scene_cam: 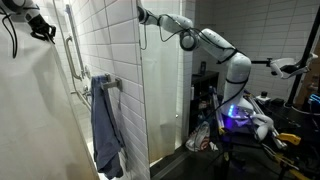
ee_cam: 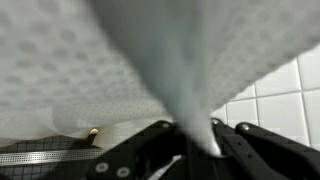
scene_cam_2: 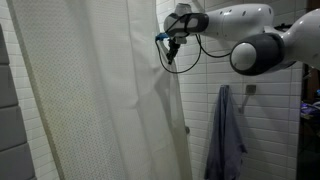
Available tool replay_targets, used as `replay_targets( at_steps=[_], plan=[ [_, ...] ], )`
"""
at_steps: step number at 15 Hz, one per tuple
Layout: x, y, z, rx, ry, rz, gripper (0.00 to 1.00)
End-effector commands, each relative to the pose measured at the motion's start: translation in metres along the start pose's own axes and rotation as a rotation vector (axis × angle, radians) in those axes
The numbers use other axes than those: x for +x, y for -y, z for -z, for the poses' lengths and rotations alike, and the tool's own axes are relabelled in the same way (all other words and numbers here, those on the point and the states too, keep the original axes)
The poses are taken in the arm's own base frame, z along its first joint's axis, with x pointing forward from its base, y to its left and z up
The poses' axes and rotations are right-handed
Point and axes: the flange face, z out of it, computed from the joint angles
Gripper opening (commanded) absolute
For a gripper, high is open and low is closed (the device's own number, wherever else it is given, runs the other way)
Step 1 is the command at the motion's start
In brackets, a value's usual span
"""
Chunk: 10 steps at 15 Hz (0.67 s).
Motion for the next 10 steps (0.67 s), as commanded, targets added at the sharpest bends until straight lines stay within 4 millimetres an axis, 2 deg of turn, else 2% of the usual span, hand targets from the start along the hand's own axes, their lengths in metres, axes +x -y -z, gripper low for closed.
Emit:
replay_targets(
  at_steps=[1, 7, 8, 10],
  plan=[
    [-0.0052, 0.0001, 0.0093, 0.054, -0.004, -0.076, 0.01],
    [-0.0047, 0.0005, 0.0095, 0.054, -0.007, -0.097, 0.01],
    [0.0001, 0.0009, 0.0007, 0.015, -0.010, -0.033, 0.02],
    [0.0001, 0.0009, 0.0006, 0.015, -0.010, -0.035, 0.02]
  ],
)
